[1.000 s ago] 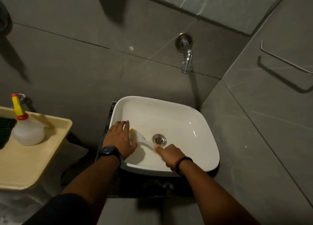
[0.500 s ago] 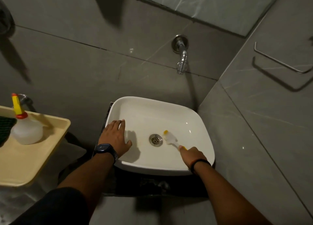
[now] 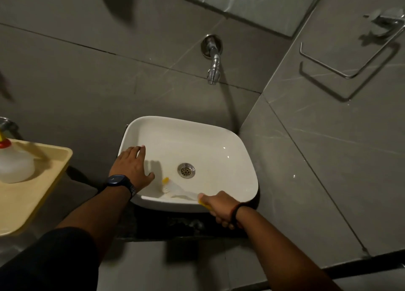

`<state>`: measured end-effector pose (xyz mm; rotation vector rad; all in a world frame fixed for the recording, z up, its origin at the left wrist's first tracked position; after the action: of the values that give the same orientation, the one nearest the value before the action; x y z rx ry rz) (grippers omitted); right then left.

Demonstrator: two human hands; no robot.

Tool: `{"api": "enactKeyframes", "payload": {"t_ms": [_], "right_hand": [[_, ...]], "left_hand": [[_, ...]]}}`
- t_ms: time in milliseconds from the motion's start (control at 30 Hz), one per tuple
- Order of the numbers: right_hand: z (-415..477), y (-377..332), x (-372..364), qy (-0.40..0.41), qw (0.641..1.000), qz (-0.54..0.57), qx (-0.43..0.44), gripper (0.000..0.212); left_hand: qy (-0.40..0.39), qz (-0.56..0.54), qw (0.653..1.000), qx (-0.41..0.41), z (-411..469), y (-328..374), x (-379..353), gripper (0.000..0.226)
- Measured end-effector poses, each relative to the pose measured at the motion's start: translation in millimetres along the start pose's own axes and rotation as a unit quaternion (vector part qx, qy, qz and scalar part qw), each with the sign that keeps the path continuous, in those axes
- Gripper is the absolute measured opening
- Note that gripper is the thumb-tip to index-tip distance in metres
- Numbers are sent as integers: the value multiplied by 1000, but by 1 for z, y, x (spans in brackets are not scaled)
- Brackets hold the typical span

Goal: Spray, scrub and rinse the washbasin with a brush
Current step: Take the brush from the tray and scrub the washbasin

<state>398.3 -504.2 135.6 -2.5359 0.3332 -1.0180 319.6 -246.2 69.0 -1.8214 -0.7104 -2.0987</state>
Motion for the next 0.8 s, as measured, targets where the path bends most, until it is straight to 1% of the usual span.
{"api": "enactKeyframes", "payload": {"t_ms": [33, 67, 100, 167, 200, 267, 367, 433, 500, 567, 633, 700, 800], "right_hand": [[2, -7, -8, -6, 1000, -19, 24, 54], [7, -14, -14, 14, 998, -39, 49, 61], [12, -20, -16, 52, 995, -58, 62, 67], [21, -30, -17, 124, 988, -73, 50, 68], [27, -32, -17, 144, 987, -64, 41, 65], [36, -37, -19, 133, 989, -42, 42, 63], [45, -52, -34, 75, 993, -48, 78, 65], [51, -59, -39, 78, 991, -57, 91, 67], [58, -60, -30, 128, 988, -56, 69, 71], [60, -50, -8, 180, 982, -50, 22, 69], [57, -34, 16, 208, 977, -36, -23, 66], [52, -19, 30, 202, 978, -30, -45, 63], [40, -8, 30, 142, 989, -16, -39, 61]], "left_hand": [[0, -1, 1000, 0, 0, -1, 0, 92], [1, -2, 1000, -1, -1, -1, 1, 92], [3, -2, 1000, -4, -1, -2, 0, 91], [7, -10, 1000, -9, -3, -3, 0, 90], [10, -15, 1000, -10, -3, -3, -1, 90], [16, -20, 1000, -9, -2, -3, -2, 89], [24, -23, 999, 0, 1, -4, -4, 87], [32, -28, 999, 3, 1, -3, -5, 86], [33, -27, 999, 1, 2, -3, -6, 87], [30, -29, 999, 3, 2, -3, -7, 88], [25, -29, 999, 6, 2, -2, -7, 89], [21, -29, 999, 10, 3, -1, -7, 88], [16, -28, 999, 11, 2, 0, -5, 88]]}}
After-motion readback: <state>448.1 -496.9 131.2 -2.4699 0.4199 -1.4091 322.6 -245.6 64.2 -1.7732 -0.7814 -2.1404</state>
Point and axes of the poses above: each hand's wrist, its own z-axis towards the middle knuckle, its own x-axis out of the back of the hand, y = z × x, the point moved 1 cm from there along z, towards the middle knuckle, and after that the axes turned 5 degrees about z, right-handed, at the moved point
